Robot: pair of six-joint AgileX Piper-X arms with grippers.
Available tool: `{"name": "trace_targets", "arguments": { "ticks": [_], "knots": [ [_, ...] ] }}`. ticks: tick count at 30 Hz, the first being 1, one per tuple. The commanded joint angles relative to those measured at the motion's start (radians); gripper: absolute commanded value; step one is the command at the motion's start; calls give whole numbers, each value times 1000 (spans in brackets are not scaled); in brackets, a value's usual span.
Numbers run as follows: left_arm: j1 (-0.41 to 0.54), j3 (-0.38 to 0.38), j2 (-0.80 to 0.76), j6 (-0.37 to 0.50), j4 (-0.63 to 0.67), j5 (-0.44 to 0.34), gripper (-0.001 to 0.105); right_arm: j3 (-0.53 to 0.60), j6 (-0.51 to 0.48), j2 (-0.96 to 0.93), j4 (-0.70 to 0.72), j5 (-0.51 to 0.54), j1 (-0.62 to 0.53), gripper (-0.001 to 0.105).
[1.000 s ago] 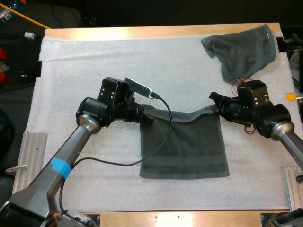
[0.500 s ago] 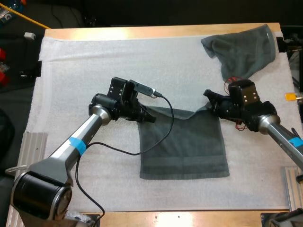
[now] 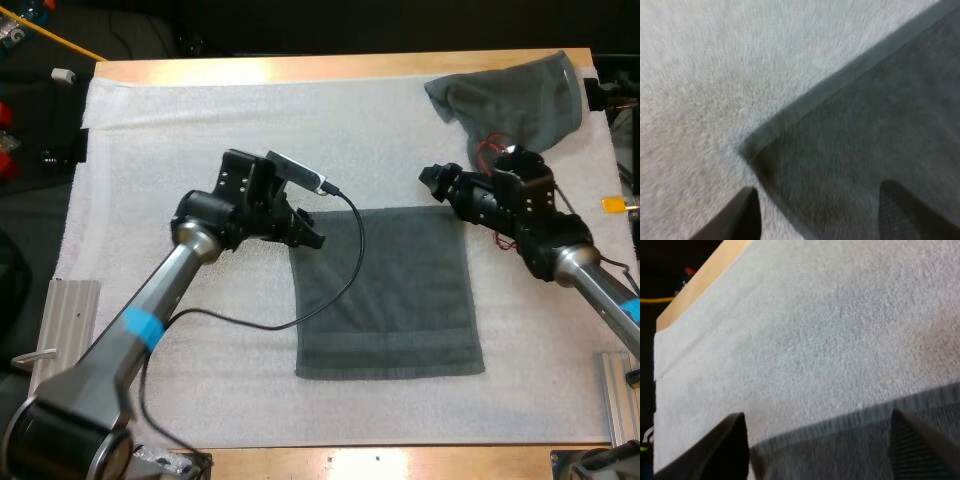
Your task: Pick towel from pile, fold and stack
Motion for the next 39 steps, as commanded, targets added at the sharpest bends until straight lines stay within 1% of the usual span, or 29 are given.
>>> {"name": "trace_targets", "arguments": {
  "ticks": [1,5,8,10,13,17,22,26,28,31,34,37,39],
  "knots": [
    [2,-11,-38,5,15,-10,50,-9,-28,-38,43,-1,-1,59],
    [2,-11,-158,0,76,-8,50,-9,-106,-131,164,-2,-1,59],
    [2,-11,-262,-28,140,-8,50,-9,-146,-221,290,-2,-1,59],
    [2,-11,-337,-52,184,-8,50,-9,-193,-297,388,0,-1,59],
    [2,-11,-445,-83,244,-6,50,-9,-245,-388,494,3,-1,59],
    [2,-11,-570,-124,323,1,50,-9,-281,-510,623,4,-1,59],
    [2,-11,-697,-155,438,42,50,-9,-289,-665,816,4,-1,59],
    [2,-11,-756,-174,516,78,50,-9,-317,-749,958,4,-1,59],
    [2,-11,-785,-182,576,83,50,-9,-343,-790,1038,-1,-1,59],
    [2,0,-820,-183,630,83,50,-9,-371,-836,1137,-2,-1,59],
    [2,31,-850,-198,653,87,50,-9,-412,-862,1209,-2,-1,59],
    [2,71,-867,-209,662,106,50,-1,-436,-864,1242,-2,-1,59],
    [2,98,-868,-210,662,121,50,18,-438,-864,1237,-2,-1,59]
  ]
}}
